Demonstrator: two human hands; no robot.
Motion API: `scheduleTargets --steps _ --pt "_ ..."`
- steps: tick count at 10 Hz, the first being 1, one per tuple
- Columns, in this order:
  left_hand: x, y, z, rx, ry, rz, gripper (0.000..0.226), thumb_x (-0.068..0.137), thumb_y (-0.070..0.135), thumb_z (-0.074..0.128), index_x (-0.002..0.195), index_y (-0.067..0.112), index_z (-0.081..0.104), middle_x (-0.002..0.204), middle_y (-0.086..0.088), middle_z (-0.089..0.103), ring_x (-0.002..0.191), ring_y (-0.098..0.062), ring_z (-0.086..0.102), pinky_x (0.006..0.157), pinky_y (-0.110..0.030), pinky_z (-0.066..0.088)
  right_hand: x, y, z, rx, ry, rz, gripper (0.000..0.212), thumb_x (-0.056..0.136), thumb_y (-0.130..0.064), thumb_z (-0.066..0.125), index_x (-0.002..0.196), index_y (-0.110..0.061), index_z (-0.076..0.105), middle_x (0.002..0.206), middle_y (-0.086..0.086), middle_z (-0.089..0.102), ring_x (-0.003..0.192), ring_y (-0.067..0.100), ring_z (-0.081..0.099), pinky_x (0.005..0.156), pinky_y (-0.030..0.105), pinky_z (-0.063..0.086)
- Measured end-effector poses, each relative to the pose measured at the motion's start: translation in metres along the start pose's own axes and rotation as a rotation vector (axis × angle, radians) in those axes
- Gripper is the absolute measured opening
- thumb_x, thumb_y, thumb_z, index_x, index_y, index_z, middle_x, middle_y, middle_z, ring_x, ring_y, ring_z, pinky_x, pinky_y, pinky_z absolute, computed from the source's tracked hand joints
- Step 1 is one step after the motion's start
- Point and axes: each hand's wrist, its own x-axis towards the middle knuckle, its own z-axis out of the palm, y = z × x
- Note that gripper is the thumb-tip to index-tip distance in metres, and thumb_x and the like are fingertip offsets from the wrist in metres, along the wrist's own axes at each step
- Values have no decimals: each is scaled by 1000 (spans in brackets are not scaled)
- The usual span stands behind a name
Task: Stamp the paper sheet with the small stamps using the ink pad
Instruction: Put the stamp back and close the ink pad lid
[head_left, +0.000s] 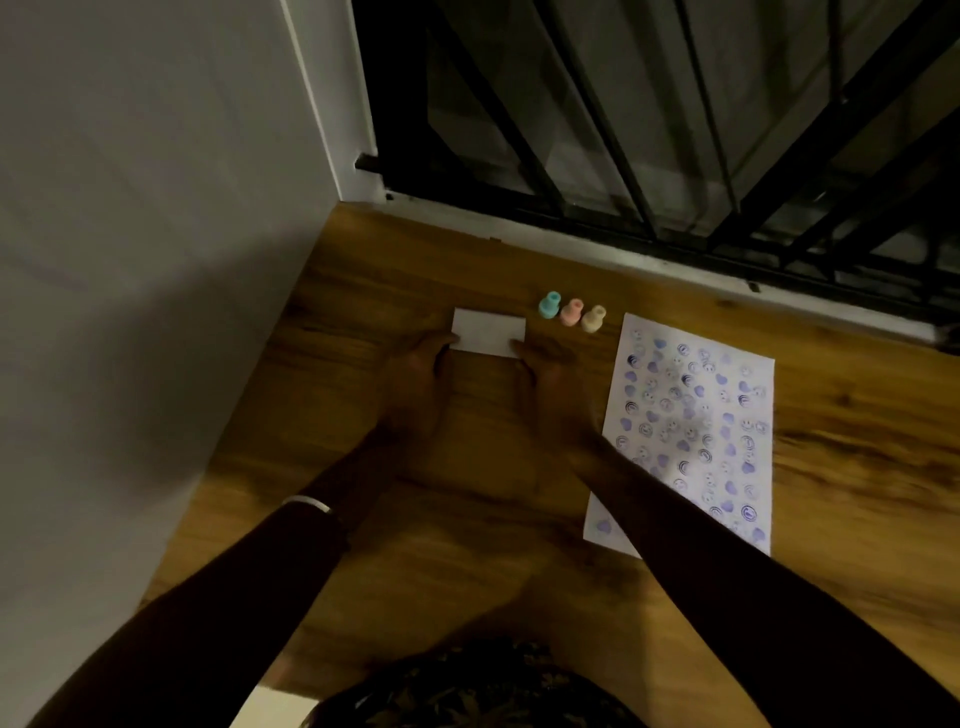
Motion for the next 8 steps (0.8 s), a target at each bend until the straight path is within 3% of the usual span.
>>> scheduleTargets --steps 1,2,4,5,6,7,8 --pt "13 -3 6 -4 -37 1 33 95 12 55 128 10 60 134 -17 56 122 -33 53 109 -43 36 9 3 0 -48 -27 -9 54 94 -12 51 145 -18 34 151 16 35 139 33 31 114 48 30" --pt "20 -5 10 -8 -53 23 37 96 17 53 133 13 56 137 -18 55 122 -35 54 108 -49 39 16 5 0 -89 -7 3 57 94 -12 53 147 -19 32 153 15 31 140 33 29 113 50 31" --pt "27 -8 14 92 -59 78 54 93 42 30 140 22 48 136 -13 56 119 -31 56 101 -51 46 22 7 2 -114 -18 36 62 93 -10 53 148 -21 27 157 12 24 141 36 27 110 52 35" --pt "25 -8 12 135 -94 66 57 93 46 29 143 23 43 138 -15 53 123 -35 52 103 -53 42 18 6 1 -58 25 31 57 96 -15 48 149 -22 28 156 13 25 139 36 30 109 51 37" --pt "21 3 7 187 -95 8 51 97 38 42 146 24 36 134 -16 55 120 -35 53 101 -48 43 8 2 -2 -39 39 60 60 94 -16 47 150 -20 24 155 17 26 138 37 31 107 53 35" --pt "5 10 4 309 -18 54 52 99 42 34 144 16 41 139 -18 49 125 -36 47 108 -49 34 -7 -1 -4 -65 73 64 60 92 -17 53 147 -14 29 150 22 34 133 39 38 106 54 38" --pt "-9 17 -1 340 -43 97 51 97 31 45 144 12 40 139 -21 47 122 -39 47 104 -53 36 -19 -13 -7 -50 115 47 60 91 -16 56 145 -16 32 147 19 39 132 38 39 107 54 36"
